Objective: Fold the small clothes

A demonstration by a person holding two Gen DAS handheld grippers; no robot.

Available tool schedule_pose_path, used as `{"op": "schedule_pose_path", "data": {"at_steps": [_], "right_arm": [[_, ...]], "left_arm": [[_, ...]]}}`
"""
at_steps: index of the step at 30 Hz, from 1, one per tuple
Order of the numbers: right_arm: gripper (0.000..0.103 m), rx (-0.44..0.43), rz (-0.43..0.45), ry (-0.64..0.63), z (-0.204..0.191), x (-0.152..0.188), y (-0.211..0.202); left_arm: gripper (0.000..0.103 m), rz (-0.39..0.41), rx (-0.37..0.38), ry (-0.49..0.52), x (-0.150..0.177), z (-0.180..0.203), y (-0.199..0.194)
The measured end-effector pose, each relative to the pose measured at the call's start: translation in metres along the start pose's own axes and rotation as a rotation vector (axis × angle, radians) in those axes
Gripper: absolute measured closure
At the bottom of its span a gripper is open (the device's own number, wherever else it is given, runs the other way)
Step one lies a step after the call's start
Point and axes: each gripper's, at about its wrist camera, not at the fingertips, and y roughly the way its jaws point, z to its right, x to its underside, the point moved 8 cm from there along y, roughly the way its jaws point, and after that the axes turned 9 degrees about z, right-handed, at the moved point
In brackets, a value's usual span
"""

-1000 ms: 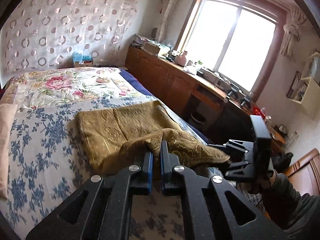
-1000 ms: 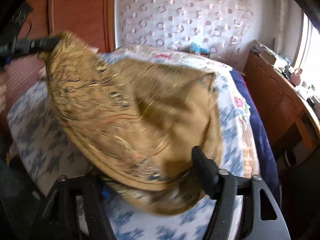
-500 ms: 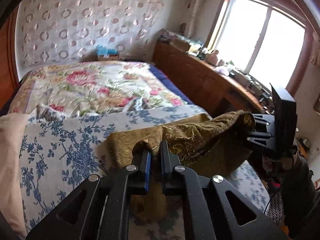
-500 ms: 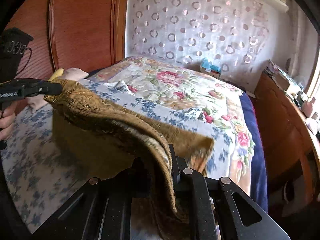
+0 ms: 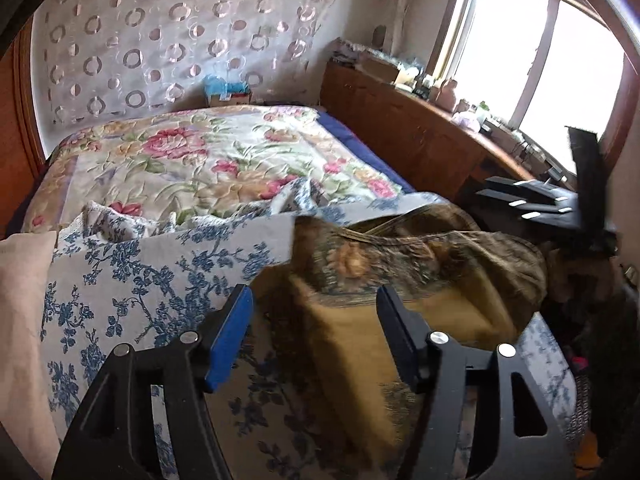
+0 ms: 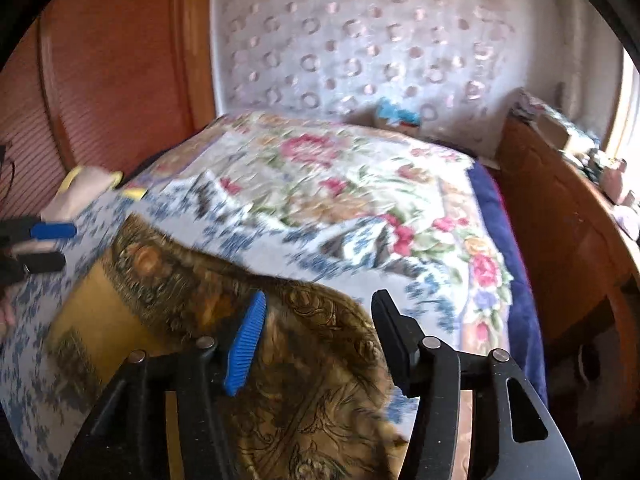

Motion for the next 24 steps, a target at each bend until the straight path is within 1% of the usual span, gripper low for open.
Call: {"op": "schedule_pose_path", "data": {"at_steps": [2, 4, 6, 10, 14, 16, 19, 22, 23, 24], "right_arm": [[0.038, 0.017, 0.019, 0.021, 0.001, 0.003, -0.017], [0.031, 0.023, 0.021, 0.043, 0.0, 0.013, -0.033], [0.031, 0.023, -0.002, 0.062, 0.0, 0.031, -0.04], [0.03, 0.054, -0.075, 0.077, -0.002, 0.064, -0.044], [0.03, 0.061, -0.14, 0.121, 0.0, 0.082, -0.031], [0.03, 0.044, -0.156, 0.153, 0.0, 0.084, -0.021], [0.03, -0.006, -0.169, 0.212, 0.002, 0.084, -0.011], [0.03, -0.055, -0.179, 0.226, 0.0, 0.083, -0.001], [0.031, -0.059, -0.172, 0.221, 0.001, 0.081, 0.0], [0.035, -0.071, -0.168, 0.213, 0.002, 0.079, -0.002]], "left_arm": [[0.038, -0.02, -0.01, -0.002, 0.003, -0.006, 0.009], [0.038, -0.041, -0.012, -0.003, 0.006, -0.01, 0.016], [0.038, -0.054, -0.011, -0.005, 0.007, -0.012, 0.023], [0.038, -0.083, -0.013, -0.011, 0.012, -0.018, 0.035], [0.038, -0.113, -0.017, -0.016, 0.017, -0.022, 0.046], [0.038, -0.117, -0.015, -0.017, 0.018, -0.022, 0.049], [0.038, -0.13, 0.001, -0.032, 0.021, -0.021, 0.051], [0.038, -0.12, 0.023, -0.04, 0.022, -0.02, 0.053], [0.038, -0.118, 0.028, -0.043, 0.021, -0.02, 0.053], [0.038, -0.117, 0.034, -0.046, 0.021, -0.019, 0.053]]}}
